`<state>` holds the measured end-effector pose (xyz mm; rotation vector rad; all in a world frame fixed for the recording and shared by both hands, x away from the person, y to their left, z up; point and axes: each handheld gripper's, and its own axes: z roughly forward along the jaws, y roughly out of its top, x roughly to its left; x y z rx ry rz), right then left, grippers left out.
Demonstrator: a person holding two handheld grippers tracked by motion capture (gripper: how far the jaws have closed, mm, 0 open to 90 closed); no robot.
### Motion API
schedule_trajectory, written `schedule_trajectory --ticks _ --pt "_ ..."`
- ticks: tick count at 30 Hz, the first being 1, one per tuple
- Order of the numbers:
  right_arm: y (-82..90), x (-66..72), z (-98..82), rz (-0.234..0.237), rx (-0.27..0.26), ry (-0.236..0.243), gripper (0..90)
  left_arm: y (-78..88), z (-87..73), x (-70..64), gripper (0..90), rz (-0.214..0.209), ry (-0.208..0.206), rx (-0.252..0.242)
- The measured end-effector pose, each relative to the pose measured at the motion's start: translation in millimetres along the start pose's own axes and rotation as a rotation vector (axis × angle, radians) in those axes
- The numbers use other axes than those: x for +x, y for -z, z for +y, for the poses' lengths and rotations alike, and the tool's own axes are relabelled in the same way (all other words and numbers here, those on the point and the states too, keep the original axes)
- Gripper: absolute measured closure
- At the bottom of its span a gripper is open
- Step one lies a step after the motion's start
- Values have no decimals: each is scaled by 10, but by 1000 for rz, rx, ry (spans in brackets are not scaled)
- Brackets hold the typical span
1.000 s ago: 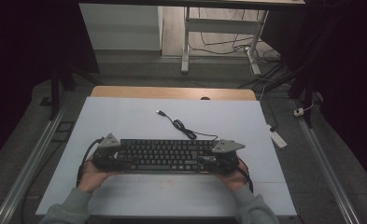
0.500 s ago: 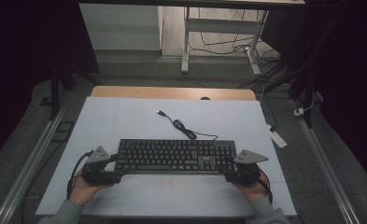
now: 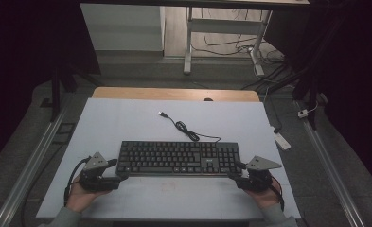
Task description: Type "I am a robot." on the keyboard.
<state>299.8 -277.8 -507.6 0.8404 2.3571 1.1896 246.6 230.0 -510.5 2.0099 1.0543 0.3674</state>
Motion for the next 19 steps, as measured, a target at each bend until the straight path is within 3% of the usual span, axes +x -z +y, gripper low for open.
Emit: schedule_trajectory --ticks 19 --pt "-7 7 7 1 -7 9 463 6 11 8 282 6 -4 -5"
